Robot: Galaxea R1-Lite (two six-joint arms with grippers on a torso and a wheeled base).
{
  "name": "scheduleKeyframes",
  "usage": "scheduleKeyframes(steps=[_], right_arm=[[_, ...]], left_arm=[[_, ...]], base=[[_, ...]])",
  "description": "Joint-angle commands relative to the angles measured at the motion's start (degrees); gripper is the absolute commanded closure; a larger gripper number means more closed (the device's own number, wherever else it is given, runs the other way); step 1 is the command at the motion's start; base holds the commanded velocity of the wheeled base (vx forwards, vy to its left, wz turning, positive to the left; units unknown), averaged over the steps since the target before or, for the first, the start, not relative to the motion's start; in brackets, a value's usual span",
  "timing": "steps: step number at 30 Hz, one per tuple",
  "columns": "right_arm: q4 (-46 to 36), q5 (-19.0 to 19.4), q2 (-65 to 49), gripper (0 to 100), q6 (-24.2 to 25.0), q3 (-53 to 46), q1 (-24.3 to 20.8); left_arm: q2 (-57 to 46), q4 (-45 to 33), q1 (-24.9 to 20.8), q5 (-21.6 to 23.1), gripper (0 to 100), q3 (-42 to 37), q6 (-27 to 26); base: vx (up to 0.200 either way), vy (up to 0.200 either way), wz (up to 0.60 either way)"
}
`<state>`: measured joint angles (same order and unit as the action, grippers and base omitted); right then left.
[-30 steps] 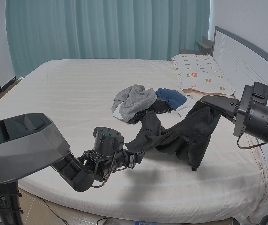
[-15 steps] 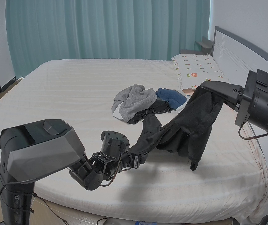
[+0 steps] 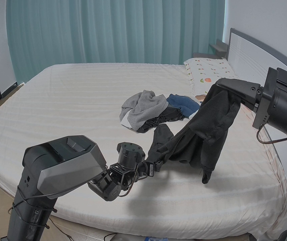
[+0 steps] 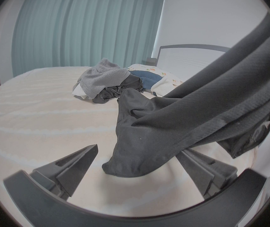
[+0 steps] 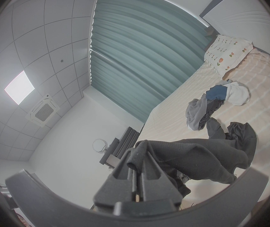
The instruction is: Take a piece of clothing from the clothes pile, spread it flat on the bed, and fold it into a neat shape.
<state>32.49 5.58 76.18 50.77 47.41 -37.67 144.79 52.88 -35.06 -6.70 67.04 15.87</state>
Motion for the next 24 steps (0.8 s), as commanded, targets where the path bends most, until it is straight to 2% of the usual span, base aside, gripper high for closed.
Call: scheduleKeyframes(steps=[1,2,3,9,14,18,21,23,24], right_arm=[[0.2,0.1,0.5,100,0.0,-0.5,1.5],[0.1,0.2,0.5,100,0.0,-0.7,2.0],[0.1,0.2,0.5,100,0.0,-0.7,2.0],[0.0,0.3,0.7,100,0.0,-1.8,4.7],[0.0,0.3,1.3,100,0.0,-2.6,5.2],[0.6,0.2,3.2,100,-0.1,-3.6,6.6],[0.7,0.1,5.5,100,-0.1,-3.9,8.0],[0.7,0.1,5.8,100,-0.1,-3.9,8.3],[1.2,0.0,7.8,100,-0.5,-2.8,10.2]], left_arm=[[3.3,-0.1,0.3,0.0,0,3.5,3.0],[3.4,-0.4,0.6,0.1,0,3.9,4.0],[3.4,-0.4,0.6,0.1,100,3.9,4.0],[3.5,-0.3,1.5,0.1,100,2.7,6.9],[-5.1,-1.3,1.4,1.1,100,-2.8,12.9],[-14.5,-7.3,1.6,1.9,100,-6.1,14.5],[-22.1,-12.0,2.1,2.1,100,-6.4,19.3],[-23.1,-12.6,2.2,2.2,100,-6.1,19.9],[-28.5,-15.8,3.2,3.1,100,-5.2,22.3]], base=[[0.0,0.0,0.0],[0.0,0.0,0.0],[0.0,0.0,0.0],[0.0,0.0,0.0],[0.0,0.0,0.0],[0.0,0.0,0.0],[0.0,0.0,0.0],[0.0,0.0,0.0],[0.0,0.0,0.0]])
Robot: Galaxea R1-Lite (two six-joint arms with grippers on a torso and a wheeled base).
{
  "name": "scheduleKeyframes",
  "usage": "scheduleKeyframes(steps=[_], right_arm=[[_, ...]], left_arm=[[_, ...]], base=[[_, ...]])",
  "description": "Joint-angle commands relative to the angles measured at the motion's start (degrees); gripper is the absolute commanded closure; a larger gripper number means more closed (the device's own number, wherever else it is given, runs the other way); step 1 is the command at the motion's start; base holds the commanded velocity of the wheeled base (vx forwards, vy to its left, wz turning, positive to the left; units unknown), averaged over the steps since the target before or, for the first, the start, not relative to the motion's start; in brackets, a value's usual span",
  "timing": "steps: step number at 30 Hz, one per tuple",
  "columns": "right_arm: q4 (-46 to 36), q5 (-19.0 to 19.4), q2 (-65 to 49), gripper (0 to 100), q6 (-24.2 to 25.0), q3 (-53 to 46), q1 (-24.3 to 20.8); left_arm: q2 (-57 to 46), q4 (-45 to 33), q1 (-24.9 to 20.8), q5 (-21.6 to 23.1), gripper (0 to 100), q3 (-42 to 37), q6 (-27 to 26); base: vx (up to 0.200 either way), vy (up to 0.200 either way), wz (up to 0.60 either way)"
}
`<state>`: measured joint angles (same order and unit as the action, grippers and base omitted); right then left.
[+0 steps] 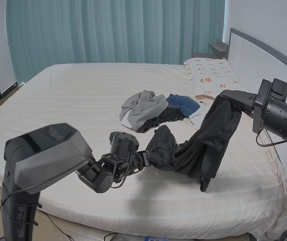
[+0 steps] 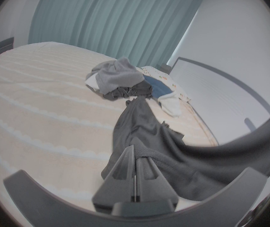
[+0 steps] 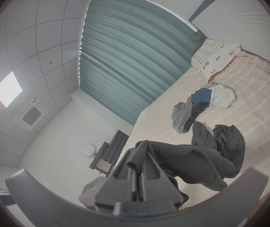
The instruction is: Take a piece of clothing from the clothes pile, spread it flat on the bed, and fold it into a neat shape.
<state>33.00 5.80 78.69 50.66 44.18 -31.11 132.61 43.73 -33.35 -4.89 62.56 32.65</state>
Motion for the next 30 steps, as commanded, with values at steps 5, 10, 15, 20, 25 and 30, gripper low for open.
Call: scheduleKeyframes(steps=[5,10,15,20,25,30], right_arm=[[6.0,-0.4,7.4,100,-2.9,7.9,9.5],[7.0,-0.6,8.2,100,-4.3,14.9,14.5],[7.0,-0.5,9.1,100,-4.0,11.4,15.4],[9.6,-0.4,15.0,100,-3.8,0.6,16.0],[18.4,-0.4,20.8,100,-3.6,-4.5,15.6],[24.8,-0.4,24.5,100,-2.9,-9.0,15.2]], left_arm=[[-23.2,-9.8,4.8,1.3,100,2.3,5.7],[-28.0,-12.9,8.7,1.0,100,3.9,5.8],[-32.4,-12.9,8.8,1.6,100,-3.1,7.7],[-34.5,-12.5,8.7,3.7,100,-14.3,7.5],[-34.8,-12.7,8.7,4.6,100,-20.0,7.4],[-35.1,-11.7,8.2,4.6,100,-24.7,7.6]], base=[[0.0,0.0,0.0],[0.0,0.0,0.0],[0.0,0.0,0.0],[0.0,0.0,0.0],[0.0,0.0,0.0],[0.0,0.0,0.0]])
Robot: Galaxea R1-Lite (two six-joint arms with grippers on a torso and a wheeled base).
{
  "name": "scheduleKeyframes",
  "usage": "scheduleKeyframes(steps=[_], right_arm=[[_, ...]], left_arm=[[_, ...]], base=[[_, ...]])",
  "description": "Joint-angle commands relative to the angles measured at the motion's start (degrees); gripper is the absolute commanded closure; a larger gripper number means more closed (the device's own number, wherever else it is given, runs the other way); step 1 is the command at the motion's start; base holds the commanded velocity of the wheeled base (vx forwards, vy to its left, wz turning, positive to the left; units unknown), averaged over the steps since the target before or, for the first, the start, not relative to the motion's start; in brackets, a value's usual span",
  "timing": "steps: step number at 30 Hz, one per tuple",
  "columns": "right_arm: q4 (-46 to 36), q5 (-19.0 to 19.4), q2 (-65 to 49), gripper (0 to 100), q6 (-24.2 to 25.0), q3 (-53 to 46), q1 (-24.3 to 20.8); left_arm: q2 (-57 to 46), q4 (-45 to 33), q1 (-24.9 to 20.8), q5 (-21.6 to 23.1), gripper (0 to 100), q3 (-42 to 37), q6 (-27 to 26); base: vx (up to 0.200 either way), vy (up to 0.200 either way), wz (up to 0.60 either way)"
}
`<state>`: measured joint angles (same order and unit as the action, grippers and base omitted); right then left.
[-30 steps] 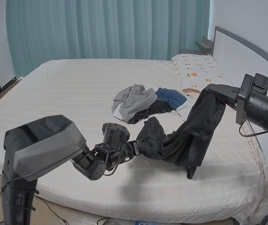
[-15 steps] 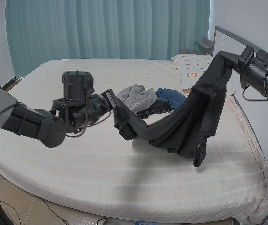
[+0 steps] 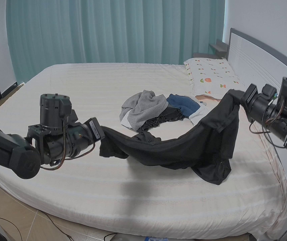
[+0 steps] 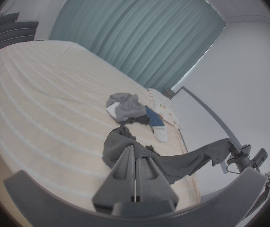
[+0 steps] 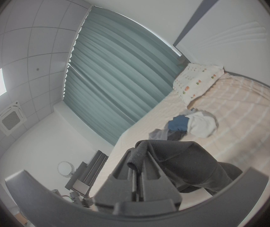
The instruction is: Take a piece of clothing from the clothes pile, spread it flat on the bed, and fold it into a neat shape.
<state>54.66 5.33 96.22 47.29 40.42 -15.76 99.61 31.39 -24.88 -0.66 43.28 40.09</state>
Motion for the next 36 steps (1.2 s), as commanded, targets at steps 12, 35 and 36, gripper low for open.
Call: scheduleKeyframes(steps=[12,35,36], right_arm=[[5.5,-1.6,7.4,100,1.5,-10.3,-0.8],[5.5,-2.3,6.8,100,1.5,-13.0,-1.7],[5.5,-2.3,6.8,100,1.5,-13.0,-1.8]], left_arm=[[-0.6,7.5,-0.3,0.4,100,-11.3,2.8],[-1.3,8.0,-0.7,0.3,100,-11.8,8.0],[-1.3,8.0,-0.8,0.2,100,-11.8,8.2]], base=[[0.0,0.0,0.0],[-0.052,0.0,0.0],[0.0,0.0,0.0]])
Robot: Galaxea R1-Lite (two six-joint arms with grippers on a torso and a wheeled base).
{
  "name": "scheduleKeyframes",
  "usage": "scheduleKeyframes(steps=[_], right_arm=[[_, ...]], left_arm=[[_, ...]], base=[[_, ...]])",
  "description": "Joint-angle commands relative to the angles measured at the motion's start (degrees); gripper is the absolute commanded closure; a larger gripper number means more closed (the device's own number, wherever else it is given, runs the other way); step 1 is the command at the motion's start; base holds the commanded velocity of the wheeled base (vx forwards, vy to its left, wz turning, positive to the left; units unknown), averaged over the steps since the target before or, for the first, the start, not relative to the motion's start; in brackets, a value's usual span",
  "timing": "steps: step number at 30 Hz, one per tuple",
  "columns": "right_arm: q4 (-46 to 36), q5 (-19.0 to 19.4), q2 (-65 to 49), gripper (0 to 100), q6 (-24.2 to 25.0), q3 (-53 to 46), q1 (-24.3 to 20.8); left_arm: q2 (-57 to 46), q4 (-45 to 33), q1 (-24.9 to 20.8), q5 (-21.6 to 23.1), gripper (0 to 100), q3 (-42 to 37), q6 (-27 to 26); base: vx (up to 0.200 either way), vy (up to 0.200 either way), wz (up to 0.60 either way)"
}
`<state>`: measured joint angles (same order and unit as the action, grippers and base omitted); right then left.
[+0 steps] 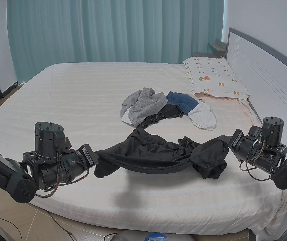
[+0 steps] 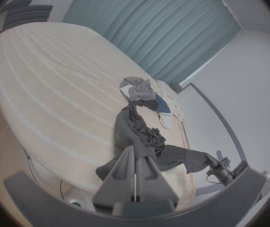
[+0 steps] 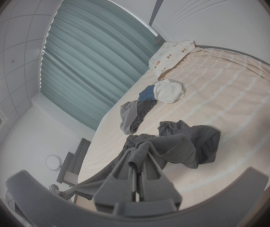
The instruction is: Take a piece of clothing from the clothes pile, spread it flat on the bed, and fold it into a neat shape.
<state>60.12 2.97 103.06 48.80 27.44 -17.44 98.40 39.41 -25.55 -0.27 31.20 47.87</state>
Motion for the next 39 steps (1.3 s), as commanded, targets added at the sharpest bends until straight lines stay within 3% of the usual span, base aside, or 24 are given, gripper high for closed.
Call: scheduleKeyframes(steps=[1,15,30,39], right_arm=[[0.0,0.0,-0.1,100,0.0,0.0,-0.1],[0.1,-2.4,-0.4,100,-0.1,0.1,-2.2],[3.6,-11.4,0.4,100,1.7,3.4,-3.6],[8.5,-11.4,1.2,100,4.1,3.3,-3.5]], left_arm=[[-0.1,-0.2,-0.1,-0.1,100,0.3,0.8],[-0.2,-0.3,0.0,0.0,100,0.6,1.0],[-1.5,0.1,0.2,-0.2,100,0.6,1.0],[-2.2,0.1,0.5,-0.2,100,0.6,1.1]], base=[[0.0,0.0,0.0],[0.0,0.2,0.0],[0.0,0.2,0.0],[0.0,0.2,0.0]])
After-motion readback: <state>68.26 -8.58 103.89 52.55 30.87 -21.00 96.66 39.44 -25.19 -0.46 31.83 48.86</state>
